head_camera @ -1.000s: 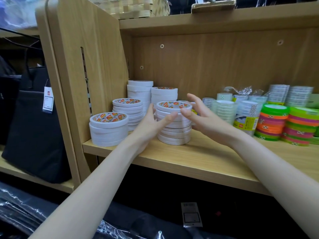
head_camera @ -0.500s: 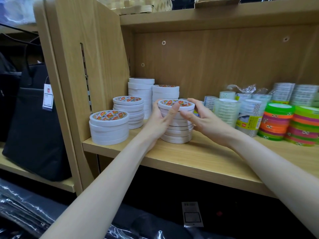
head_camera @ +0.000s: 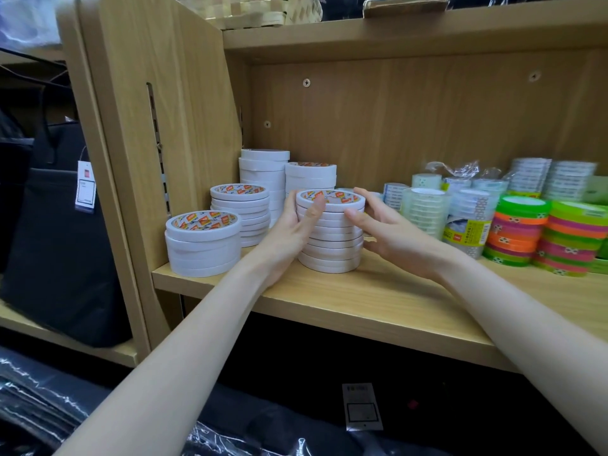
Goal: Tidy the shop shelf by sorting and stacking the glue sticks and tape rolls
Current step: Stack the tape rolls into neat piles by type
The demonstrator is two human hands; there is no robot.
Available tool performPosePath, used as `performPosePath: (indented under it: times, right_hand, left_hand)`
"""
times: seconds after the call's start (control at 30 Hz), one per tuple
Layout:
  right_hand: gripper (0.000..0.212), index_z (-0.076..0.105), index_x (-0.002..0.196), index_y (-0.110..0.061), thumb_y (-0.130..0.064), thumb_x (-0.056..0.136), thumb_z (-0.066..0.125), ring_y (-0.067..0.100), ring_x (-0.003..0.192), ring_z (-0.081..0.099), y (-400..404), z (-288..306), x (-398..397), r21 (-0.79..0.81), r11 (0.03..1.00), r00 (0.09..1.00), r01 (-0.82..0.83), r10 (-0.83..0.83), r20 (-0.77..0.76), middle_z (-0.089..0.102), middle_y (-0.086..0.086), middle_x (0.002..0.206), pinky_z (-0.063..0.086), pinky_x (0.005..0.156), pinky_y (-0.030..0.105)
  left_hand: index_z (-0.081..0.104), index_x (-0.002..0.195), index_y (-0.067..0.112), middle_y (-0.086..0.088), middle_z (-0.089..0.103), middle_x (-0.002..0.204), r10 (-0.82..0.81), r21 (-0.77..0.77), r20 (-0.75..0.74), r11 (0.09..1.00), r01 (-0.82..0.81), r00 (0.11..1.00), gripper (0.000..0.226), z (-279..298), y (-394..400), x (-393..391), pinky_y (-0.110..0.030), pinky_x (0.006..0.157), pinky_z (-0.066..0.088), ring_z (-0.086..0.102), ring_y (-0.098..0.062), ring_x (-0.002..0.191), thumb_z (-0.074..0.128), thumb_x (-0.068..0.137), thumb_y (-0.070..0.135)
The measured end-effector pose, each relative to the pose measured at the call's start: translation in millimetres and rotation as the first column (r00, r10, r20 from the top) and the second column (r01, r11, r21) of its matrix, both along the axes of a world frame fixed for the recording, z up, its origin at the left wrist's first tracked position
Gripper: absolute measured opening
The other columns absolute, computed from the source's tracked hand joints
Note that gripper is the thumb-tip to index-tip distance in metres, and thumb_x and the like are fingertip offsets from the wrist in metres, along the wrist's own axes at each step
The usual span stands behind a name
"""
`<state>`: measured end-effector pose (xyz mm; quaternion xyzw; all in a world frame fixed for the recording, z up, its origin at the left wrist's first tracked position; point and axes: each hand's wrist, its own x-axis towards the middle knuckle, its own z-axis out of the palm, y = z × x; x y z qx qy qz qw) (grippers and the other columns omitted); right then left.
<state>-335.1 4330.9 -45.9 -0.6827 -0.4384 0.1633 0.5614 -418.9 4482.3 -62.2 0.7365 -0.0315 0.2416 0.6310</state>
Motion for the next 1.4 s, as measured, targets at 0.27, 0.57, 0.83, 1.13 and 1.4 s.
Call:
performPosePath:
  times: [0.27,0.57,0.83,1.13,1.4]
  right_hand:
    - [0.035,0.037,0.124,-0.036,-0.036,0.090,0.049,-0.024,0.097,0.050,-3,2,-2,0.017,1.000,0.999,-0.010,0.009,0.046,0.050,-0.035,0.116,0.047,0.073,0.008]
    - [0.050,0.043,0.133,-0.026,-0.025,0.086,0.060,0.001,0.116,0.055,-4,-4,3,-0.071,0.997,0.992,-0.038,0.046,0.117,0.058,-0.012,0.127,0.048,0.094,0.022]
    - [0.051,0.042,0.135,-0.022,-0.025,0.087,0.060,-0.002,0.116,0.053,-5,-5,5,-0.094,0.995,0.987,-0.031,0.045,0.153,0.056,-0.013,0.128,0.047,0.090,0.013]
    - [0.064,0.042,0.135,-0.020,-0.019,0.078,0.071,0.000,0.118,0.051,-4,-6,7,-0.101,0.994,0.969,0.038,-0.012,0.248,0.055,-0.011,0.129,0.045,0.095,0.015]
    - [0.055,0.051,0.129,-0.014,-0.008,0.078,0.071,0.002,0.115,0.055,-10,-8,12,-0.186,0.982,0.985,-0.012,0.044,0.165,0.061,-0.005,0.125,0.047,0.095,0.019]
  left_hand:
    - [0.013,0.146,0.026,0.012,0.043,0.136,0.005,0.077,-0.019,0.997,-0.004,1.000,0.085,0,4,-5,-0.026,0.109,0.030,0.043,-0.002,0.124,0.047,0.075,0.059]
    - [0.044,0.135,0.020,-0.001,0.056,0.132,-0.165,0.045,-0.091,0.985,0.170,0.982,0.057,-5,23,-16,-0.031,0.102,0.043,0.054,-0.011,0.120,0.059,0.080,0.031]
    - [0.043,0.134,0.022,0.007,0.056,0.130,-0.100,0.117,-0.084,0.987,0.109,0.991,0.063,-8,24,-11,-0.026,0.101,0.043,0.054,-0.005,0.118,0.066,0.076,0.029]
    - [0.045,0.133,0.023,0.009,0.056,0.130,-0.049,0.150,-0.070,0.987,0.059,0.996,0.068,-6,23,-9,-0.020,0.096,0.045,0.054,-0.003,0.117,0.074,0.071,0.022]
    - [0.046,0.134,0.019,0.005,0.058,0.129,-0.077,0.276,-0.247,0.950,0.147,0.966,0.066,-3,34,-15,-0.030,0.106,0.040,0.054,-0.005,0.118,0.076,0.076,0.019]
